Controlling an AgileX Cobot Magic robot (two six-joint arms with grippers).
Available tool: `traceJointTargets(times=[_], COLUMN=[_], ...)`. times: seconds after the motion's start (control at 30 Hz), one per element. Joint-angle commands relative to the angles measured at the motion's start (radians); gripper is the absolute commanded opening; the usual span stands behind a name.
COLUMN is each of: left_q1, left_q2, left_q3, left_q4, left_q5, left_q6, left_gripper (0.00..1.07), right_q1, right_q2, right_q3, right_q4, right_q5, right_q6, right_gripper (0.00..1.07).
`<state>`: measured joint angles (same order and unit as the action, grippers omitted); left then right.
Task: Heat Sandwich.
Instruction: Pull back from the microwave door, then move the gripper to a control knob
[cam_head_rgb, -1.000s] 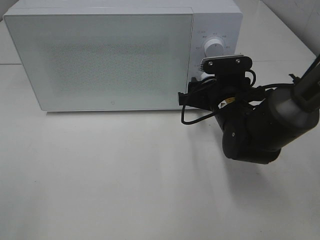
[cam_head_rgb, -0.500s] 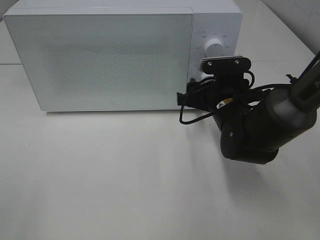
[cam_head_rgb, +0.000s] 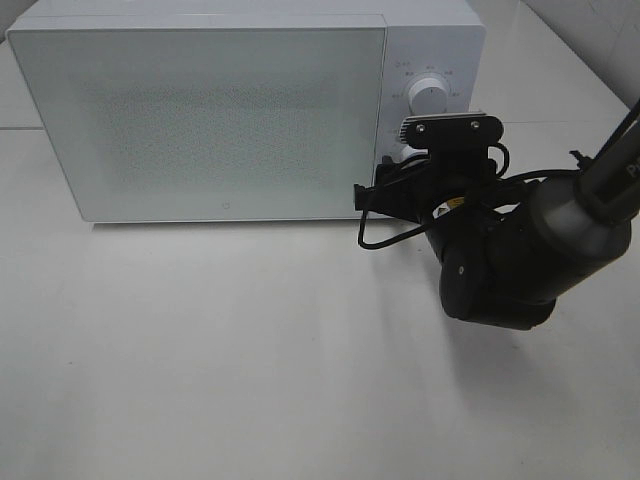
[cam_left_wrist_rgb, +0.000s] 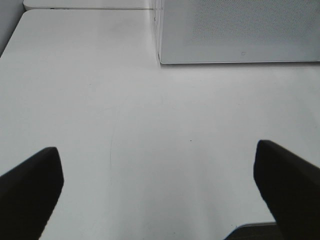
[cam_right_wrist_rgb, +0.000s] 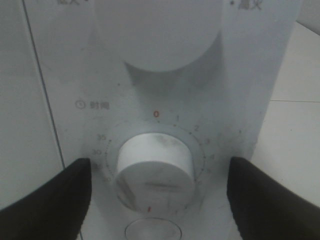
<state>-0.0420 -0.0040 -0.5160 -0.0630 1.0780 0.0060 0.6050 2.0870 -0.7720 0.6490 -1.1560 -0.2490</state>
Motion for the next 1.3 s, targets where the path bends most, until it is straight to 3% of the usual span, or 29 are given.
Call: traceJointTargets(times=[0.03,0.1,0.17,0.2,0.27,0.4,1.07,1.3], left_q1=[0.001,0.001,0.001,0.001,0.001,0.001,0.001,0.001], left_q2=[-0.019,-0.019,-0.019,-0.019,-0.019,-0.019,-0.019,-0.019], left_q3=[0.001,0.001,0.001,0.001,0.001,0.001,0.001,0.001], left_q4=[0.002,0.002,0.002,0.002,0.002,0.002,0.002,0.002], left_q5=[-0.011,-0.011,-0.011,-0.011,-0.011,-0.011,-0.011,-0.011], left_q6=[-0.006,-0.006,-0.006,-0.006,-0.006,-0.006,-0.006,-0.006], left_gripper=[0.98,0.98,0.98,0.98,0.98,0.98,0.98,0.98], right_q1=[0.005,0.005,0.005,0.005,0.005,0.005,0.005,0.005], right_q2=[-0.002,-0.002,-0.002,-0.002,-0.002,-0.002,-0.002,-0.002], right_q3=[-0.002,-0.002,-0.002,-0.002,-0.002,-0.002,-0.002,-0.002], right_q4=[-0.009,-0.009,-0.009,-0.009,-0.009,-0.009,0.034,0.032], right_q5=[-0.021,-0.023,-0.023,-0.022,-0.022,-0.023,-0.035,-0.077], right_q6=[0.013,0.013,0.013,0.013,0.013,0.013,0.043,0.176], right_gripper=[0.66,0.51,0.45,0.33,0.20,0.08,0.11,0.11])
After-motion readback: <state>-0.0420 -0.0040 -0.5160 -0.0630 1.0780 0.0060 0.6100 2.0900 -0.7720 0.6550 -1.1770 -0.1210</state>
